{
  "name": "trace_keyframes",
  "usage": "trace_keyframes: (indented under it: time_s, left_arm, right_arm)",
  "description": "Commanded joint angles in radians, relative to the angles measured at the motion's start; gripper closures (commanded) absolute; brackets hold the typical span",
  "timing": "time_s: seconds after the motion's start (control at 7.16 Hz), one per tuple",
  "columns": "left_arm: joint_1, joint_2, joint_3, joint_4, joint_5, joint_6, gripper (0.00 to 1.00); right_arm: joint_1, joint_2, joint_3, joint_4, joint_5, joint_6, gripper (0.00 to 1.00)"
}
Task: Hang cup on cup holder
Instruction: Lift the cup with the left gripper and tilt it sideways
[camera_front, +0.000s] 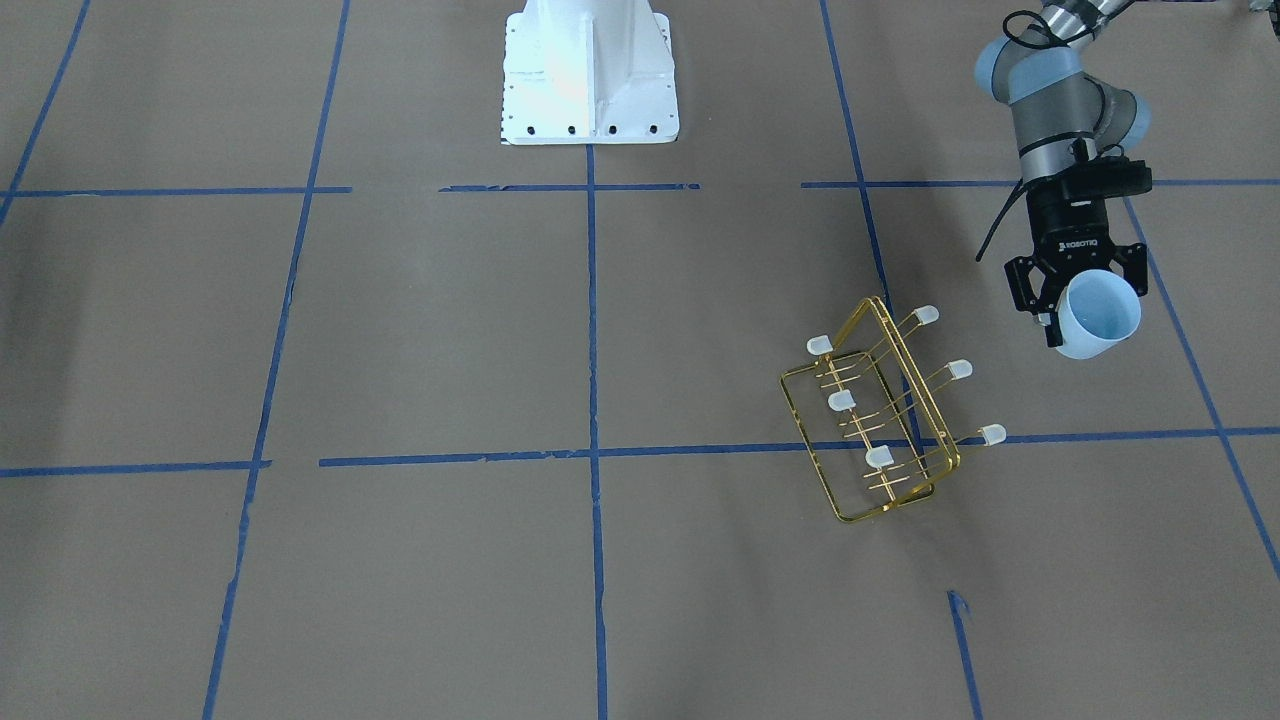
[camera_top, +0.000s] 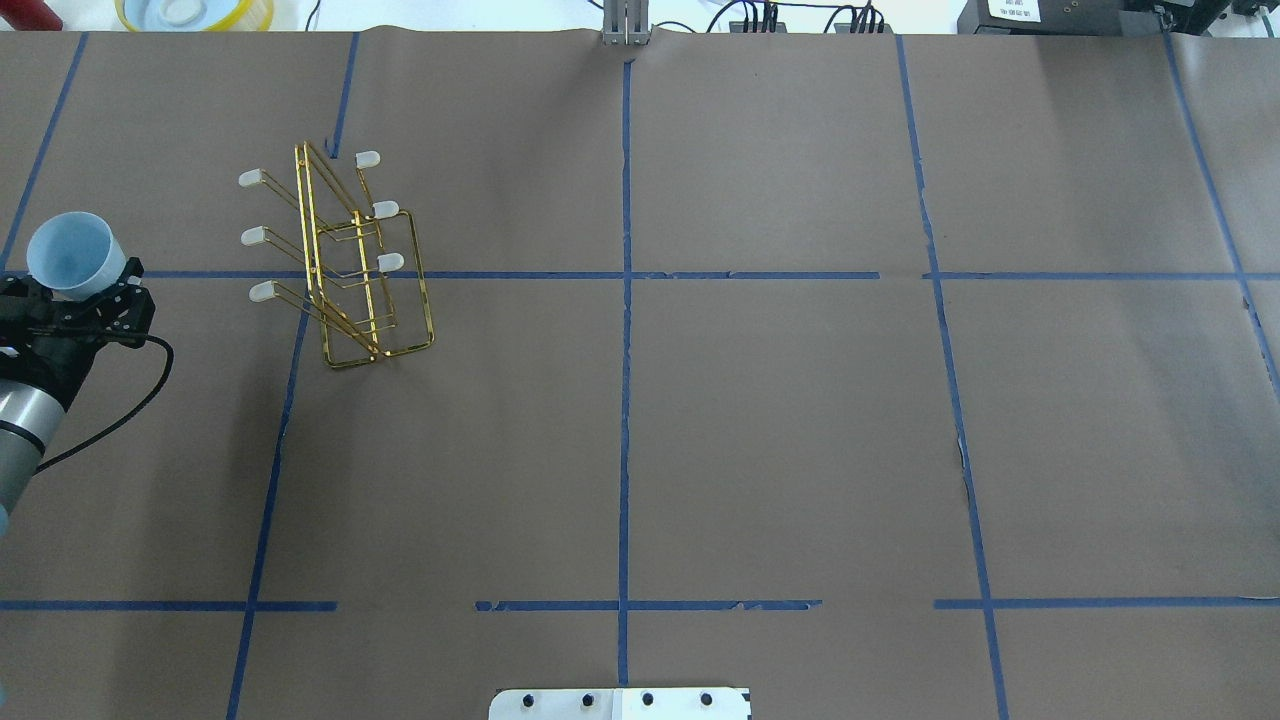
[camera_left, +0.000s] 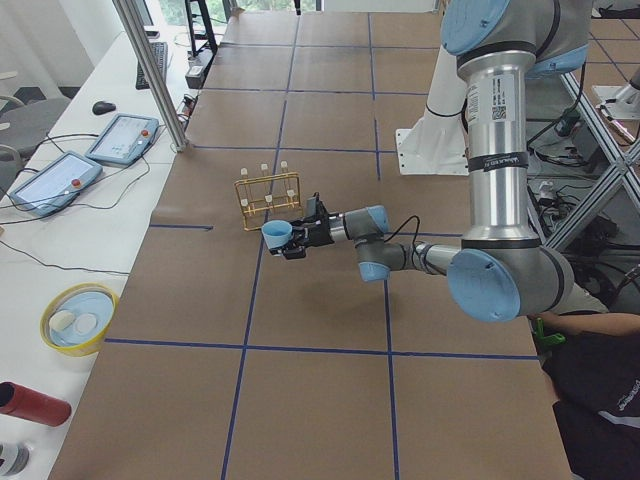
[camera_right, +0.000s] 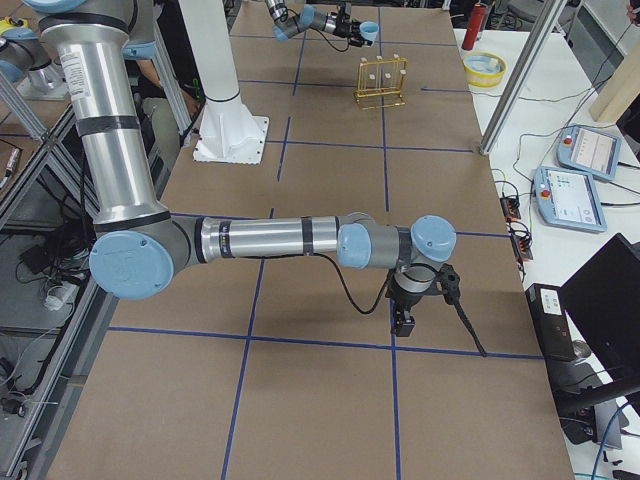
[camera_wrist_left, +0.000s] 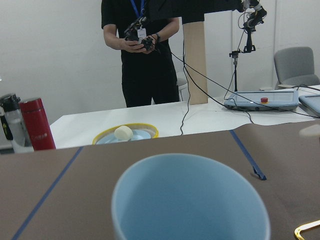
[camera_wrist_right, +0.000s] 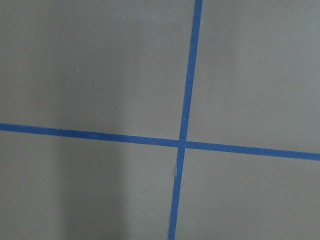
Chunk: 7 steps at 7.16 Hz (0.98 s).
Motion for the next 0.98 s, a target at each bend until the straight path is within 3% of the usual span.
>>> trace_keyframes:
  time_s: [0.0, 0.28, 0.56, 0.84]
  left_arm:
    - [-0.011, 0.057, -0.089, 0.015, -0.001, 0.194, 1.0]
    - [-0.05, 0.067, -0.152, 0.029, -0.001, 0.46, 1.0]
    - [-0.104, 0.052, -0.205, 0.118, 0.018, 0.842, 1.0]
    - [-0.114, 0.038, -0.219, 0.118, 0.047, 1.172, 1.0]
  right_arm:
    - [0.0, 0.0, 0.0, 0.0, 0.0, 0.0, 0.0]
    - [0.0, 0.0, 0.0, 0.0, 0.0, 0.0, 0.0]
    - [0.0, 0.0, 0.0, 0.0, 0.0, 0.0, 0.0]
    - [0.0, 0.0, 0.0, 0.0, 0.0, 0.0, 0.0]
